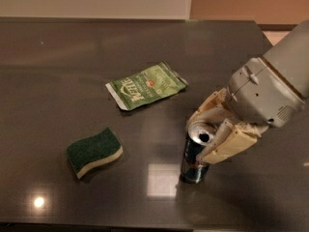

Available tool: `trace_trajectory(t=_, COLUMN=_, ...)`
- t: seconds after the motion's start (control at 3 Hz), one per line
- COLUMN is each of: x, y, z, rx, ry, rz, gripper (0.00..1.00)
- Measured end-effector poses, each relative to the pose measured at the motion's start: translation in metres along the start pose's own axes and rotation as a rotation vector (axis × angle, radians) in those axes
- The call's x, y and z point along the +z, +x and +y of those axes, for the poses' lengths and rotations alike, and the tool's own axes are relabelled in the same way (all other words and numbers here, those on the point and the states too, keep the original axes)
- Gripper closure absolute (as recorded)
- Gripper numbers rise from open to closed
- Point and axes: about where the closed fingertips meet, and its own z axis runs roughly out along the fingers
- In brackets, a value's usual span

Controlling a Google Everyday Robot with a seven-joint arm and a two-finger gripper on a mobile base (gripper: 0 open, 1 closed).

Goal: Pick redbull can

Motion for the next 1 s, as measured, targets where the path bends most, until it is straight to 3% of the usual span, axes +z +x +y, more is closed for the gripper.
trace_trajectory(t=0.33, x=-0.016, y=-0.021, z=-0.005, rx=-0.005, ry=-0.01, rz=-0.019, gripper=1.0)
trace_trajectory(t=0.67, x=-0.036, y=-0.04, z=-0.014, rx=-0.013, ry=0.009, rz=-0.026, gripper=1.0)
trace_trajectory(t=1.0, x=-0.07, y=-0.068, z=-0.029, rx=-0.04, ry=0.068, rz=-0.042, gripper=1.0)
